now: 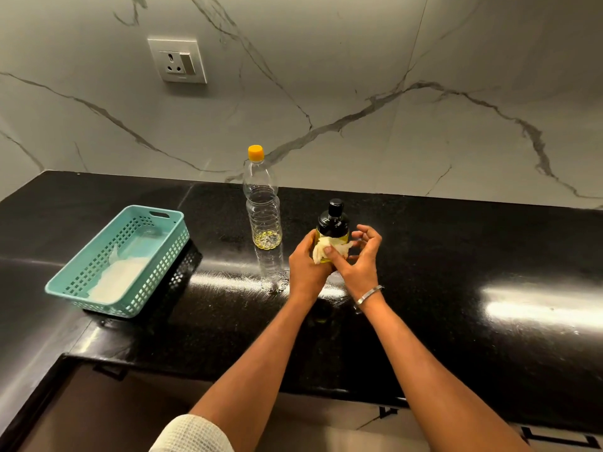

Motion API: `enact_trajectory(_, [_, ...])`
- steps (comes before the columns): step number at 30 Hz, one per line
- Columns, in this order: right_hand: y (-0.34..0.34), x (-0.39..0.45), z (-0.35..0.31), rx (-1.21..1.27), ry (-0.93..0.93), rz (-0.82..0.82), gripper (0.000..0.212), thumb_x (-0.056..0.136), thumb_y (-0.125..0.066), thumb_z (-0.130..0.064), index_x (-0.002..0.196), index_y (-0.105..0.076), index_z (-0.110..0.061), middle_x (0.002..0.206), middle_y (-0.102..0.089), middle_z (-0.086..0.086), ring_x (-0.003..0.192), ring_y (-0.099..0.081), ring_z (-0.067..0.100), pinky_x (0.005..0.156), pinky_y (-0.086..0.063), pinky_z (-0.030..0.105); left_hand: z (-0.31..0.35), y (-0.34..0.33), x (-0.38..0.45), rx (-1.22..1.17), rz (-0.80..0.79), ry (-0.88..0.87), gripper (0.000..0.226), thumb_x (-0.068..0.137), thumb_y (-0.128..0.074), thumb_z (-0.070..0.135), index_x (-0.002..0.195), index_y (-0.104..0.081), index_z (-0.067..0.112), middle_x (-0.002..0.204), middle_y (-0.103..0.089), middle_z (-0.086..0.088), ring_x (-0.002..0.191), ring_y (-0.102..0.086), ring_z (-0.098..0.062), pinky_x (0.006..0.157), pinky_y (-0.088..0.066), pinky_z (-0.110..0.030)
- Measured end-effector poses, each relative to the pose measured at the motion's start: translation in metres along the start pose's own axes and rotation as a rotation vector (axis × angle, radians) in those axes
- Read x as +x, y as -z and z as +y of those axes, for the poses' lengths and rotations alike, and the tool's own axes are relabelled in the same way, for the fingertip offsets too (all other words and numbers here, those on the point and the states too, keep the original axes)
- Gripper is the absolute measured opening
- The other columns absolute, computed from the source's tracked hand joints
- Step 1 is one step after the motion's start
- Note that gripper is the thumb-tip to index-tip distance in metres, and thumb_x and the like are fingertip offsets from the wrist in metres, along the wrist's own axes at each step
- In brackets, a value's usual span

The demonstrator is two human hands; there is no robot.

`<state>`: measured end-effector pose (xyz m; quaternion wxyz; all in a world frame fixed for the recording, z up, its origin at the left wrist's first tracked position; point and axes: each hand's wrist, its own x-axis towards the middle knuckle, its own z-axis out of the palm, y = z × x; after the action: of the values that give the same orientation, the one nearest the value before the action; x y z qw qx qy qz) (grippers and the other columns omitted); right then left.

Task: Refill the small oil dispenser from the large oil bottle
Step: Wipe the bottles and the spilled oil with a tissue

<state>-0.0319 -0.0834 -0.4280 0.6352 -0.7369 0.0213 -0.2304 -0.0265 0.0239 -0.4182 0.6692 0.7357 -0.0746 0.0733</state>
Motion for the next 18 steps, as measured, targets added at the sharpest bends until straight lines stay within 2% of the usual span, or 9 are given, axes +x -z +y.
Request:
enact_trajectory(2, [0.007, -0.003, 0.009, -0.024, -0.018, -0.018, 0.066, 0.066, -0.072, -0.047, 0.116, -0.035, -0.023, 0.111, -0.045, 0.009, 0.094, -0.053, 0.020, 0.071, -0.051, 0.022, 0.000, 0.002, 0.001, -0.046, -0.021, -0.005, 0.052, 0.069, -0.085, 0.014, 0.107, -0.060, 0.039, 0.098, -0.071, 0.007, 0.090, -0.068, -0.008, 0.077, -0.057, -0.026])
enact_trajectory(6, [0.008, -0.005, 0.017, 0.062, -0.086, -0.022, 0.029, 0.082, -0.059, -0.047, 0.100, -0.047, -0.028, 0.103, -0.054, 0.019, 0.089, -0.056, 0.036, 0.077, -0.052, 0.042, -0.001, 0.001, 0.003, -0.077, -0.054, 0.014, 0.060, 0.066, -0.086, 0.010, 0.119, -0.061, 0.022, 0.104, -0.071, 0.004, 0.094, -0.068, -0.008, 0.084, -0.055, -0.026])
enact_trajectory(7, [0.007, -0.004, 0.015, 0.109, -0.102, -0.006, 0.020, 0.087, -0.056, -0.041, 0.099, -0.050, -0.025, 0.101, -0.055, 0.018, 0.087, -0.056, 0.032, 0.077, -0.052, 0.040, -0.001, 0.001, 0.004, -0.080, -0.058, 0.018, 0.060, 0.066, -0.087, 0.009, 0.119, -0.062, 0.019, 0.104, -0.071, 0.003, 0.095, -0.068, -0.009, 0.085, -0.055, -0.027])
enact_trajectory(9, [0.007, -0.003, 0.010, 0.210, -0.159, 0.037, 0.004, 0.096, -0.049, -0.022, 0.095, -0.051, -0.018, 0.091, -0.055, 0.011, 0.078, -0.055, 0.015, 0.071, -0.049, 0.027, -0.002, 0.001, 0.003, -0.066, -0.077, 0.013, 0.060, 0.065, -0.087, 0.011, 0.120, -0.062, 0.015, 0.105, -0.071, 0.003, 0.097, -0.067, -0.010, 0.086, -0.055, -0.028])
enact_trajectory(12, [0.009, 0.004, 0.004, 0.370, -0.304, 0.031, 0.016, 0.098, -0.044, -0.005, 0.087, -0.051, -0.015, 0.077, -0.054, 0.000, 0.061, -0.052, 0.002, 0.058, -0.042, 0.021, 0.001, 0.004, 0.003, -0.064, -0.132, -0.001, 0.059, 0.065, -0.088, 0.013, 0.119, -0.062, 0.014, 0.107, -0.071, 0.002, 0.100, -0.067, -0.011, 0.088, -0.055, -0.030])
enact_trajectory(15, [0.015, 0.011, 0.004, 0.521, -0.433, -0.019, 0.018, 0.093, -0.047, -0.001, 0.093, -0.052, -0.018, 0.082, -0.058, 0.002, 0.068, -0.056, 0.013, 0.060, -0.045, 0.027, 0.004, 0.008, 0.004, -0.078, -0.215, 0.027, 0.060, 0.065, -0.088, 0.013, 0.118, -0.062, 0.018, 0.109, -0.071, 0.001, 0.104, -0.066, -0.013, 0.090, -0.055, -0.033])
enact_trajectory(18, [0.021, 0.013, 0.006, 0.569, -0.427, -0.038, 0.022, 0.092, -0.048, 0.000, 0.098, -0.052, -0.020, 0.084, -0.059, 0.003, 0.072, -0.055, 0.017, 0.062, -0.043, 0.032, 0.007, 0.013, 0.007, -0.070, -0.283, 0.045, 0.061, 0.064, -0.088, 0.012, 0.120, -0.062, 0.015, 0.110, -0.071, 0.000, 0.105, -0.066, -0.014, 0.090, -0.055, -0.032])
